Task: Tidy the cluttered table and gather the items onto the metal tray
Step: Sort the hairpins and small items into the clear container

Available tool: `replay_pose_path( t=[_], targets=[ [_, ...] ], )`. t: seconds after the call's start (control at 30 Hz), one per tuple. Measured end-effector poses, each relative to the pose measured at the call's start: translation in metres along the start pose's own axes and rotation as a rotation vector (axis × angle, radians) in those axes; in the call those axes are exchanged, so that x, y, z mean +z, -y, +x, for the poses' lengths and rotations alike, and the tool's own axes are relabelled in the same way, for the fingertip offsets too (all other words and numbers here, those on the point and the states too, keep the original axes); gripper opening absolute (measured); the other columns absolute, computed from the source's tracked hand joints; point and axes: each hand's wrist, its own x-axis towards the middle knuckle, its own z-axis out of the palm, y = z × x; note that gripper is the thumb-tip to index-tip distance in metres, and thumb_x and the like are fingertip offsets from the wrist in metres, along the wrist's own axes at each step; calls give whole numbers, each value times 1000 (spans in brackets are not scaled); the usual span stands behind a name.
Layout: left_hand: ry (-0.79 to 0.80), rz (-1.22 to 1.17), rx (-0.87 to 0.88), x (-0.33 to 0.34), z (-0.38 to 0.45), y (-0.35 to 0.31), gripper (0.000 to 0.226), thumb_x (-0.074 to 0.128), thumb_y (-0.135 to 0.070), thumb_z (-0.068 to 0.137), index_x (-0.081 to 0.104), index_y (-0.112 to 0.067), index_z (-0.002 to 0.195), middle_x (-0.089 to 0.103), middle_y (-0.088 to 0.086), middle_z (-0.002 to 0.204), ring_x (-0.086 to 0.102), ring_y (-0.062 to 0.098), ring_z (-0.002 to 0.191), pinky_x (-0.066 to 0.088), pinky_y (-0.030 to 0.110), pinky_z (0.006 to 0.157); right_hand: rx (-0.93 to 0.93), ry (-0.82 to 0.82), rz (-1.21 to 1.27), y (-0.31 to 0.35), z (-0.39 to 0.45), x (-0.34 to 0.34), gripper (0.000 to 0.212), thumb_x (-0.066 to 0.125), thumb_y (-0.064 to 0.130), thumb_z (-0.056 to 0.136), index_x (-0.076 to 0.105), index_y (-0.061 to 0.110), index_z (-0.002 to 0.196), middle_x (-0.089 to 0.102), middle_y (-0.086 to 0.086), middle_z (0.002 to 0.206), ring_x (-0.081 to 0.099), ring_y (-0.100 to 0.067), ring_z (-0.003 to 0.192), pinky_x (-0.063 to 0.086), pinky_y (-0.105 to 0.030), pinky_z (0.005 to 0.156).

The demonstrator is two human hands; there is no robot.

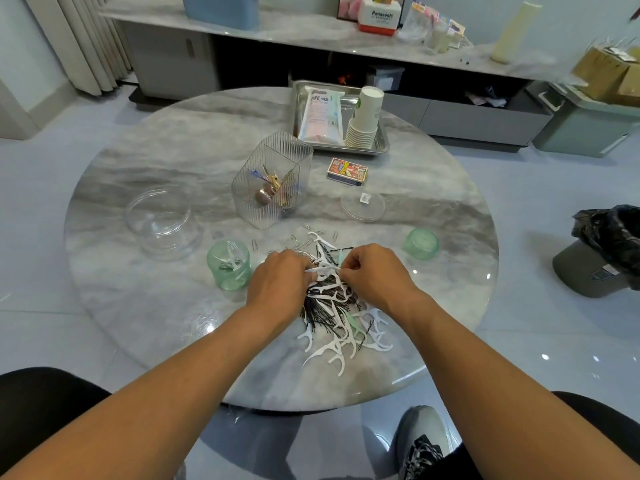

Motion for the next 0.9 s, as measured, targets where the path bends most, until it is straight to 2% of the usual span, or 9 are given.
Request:
replay_pose_path(
  t=[0.1,0.17,0.27,0.3,0.43,0.6,0.67,0.77,0.9],
  targets=[
    [13,-122,-95,-6,2,1,22,61,-37,99,70,-22,86,67,2,84,60,26,86,42,36,67,49,-40,94,-1,0,-9,13,70,20,89,71,22,77,70,7,74,65,-14,73,54,-32,64],
    [42,-278,-167,-9,4,0,23,59,-36,100,70,-22,85,68,-4,78,61,20,79,46,33,68,105,-51,308,-2,0,-14,12,72,18,90,72,18,79,71,3,76,64,-13,69,54,-32,64],
    [99,-555,-260,-11,4,-7,26,56,-30,103,69,-18,84,65,-16,57,52,-3,51,38,17,50,202,-30,710,3,-2,-18,6,72,9,91,70,5,86,75,-9,80,65,-14,63,58,-27,61],
    [123,-630,-290,-13,4,-11,27,55,-30,104,69,-17,85,63,-21,52,49,-4,46,34,14,46,213,-24,827,6,-3,-18,5,71,6,91,69,1,89,74,-12,82,66,-14,63,59,-25,60],
    [223,-877,-361,-16,3,-20,25,50,-28,106,71,-21,98,65,-10,70,47,7,61,37,28,72,213,-28,1116,12,-4,-20,11,74,6,89,68,1,97,72,-10,85,71,-14,70,58,-23,61],
    [294,-1107,-517,-20,4,-24,29,45,-19,108,73,-16,103,53,-4,71,36,8,57,30,21,52,211,11,1263,15,-6,-19,8,73,4,90,66,4,95,72,-10,84,72,-12,69,58,-22,63],
    [352,-1252,-571,-24,4,-25,29,44,-18,108,72,-10,111,50,-3,68,36,8,56,29,20,50,115,-95,1165,15,-8,-16,7,73,1,87,66,3,89,73,-12,80,74,-18,73,61,-25,69],
    [463,-1422,-599,-30,4,-26,30,40,-18,109,68,-7,116,48,-3,69,35,7,56,31,18,50,-155,-335,698,16,-13,-8,9,75,6,83,71,14,80,73,2,79,70,-9,75,55,-20,69],
    [539,-1502,-603,-35,1,-25,25,40,-22,109,58,-14,93,49,-2,67,36,6,53,31,16,46,-623,-494,181,12,-20,-1,4,73,7,86,71,10,85,67,1,91,63,-18,77,53,-37,64]
  ],
)
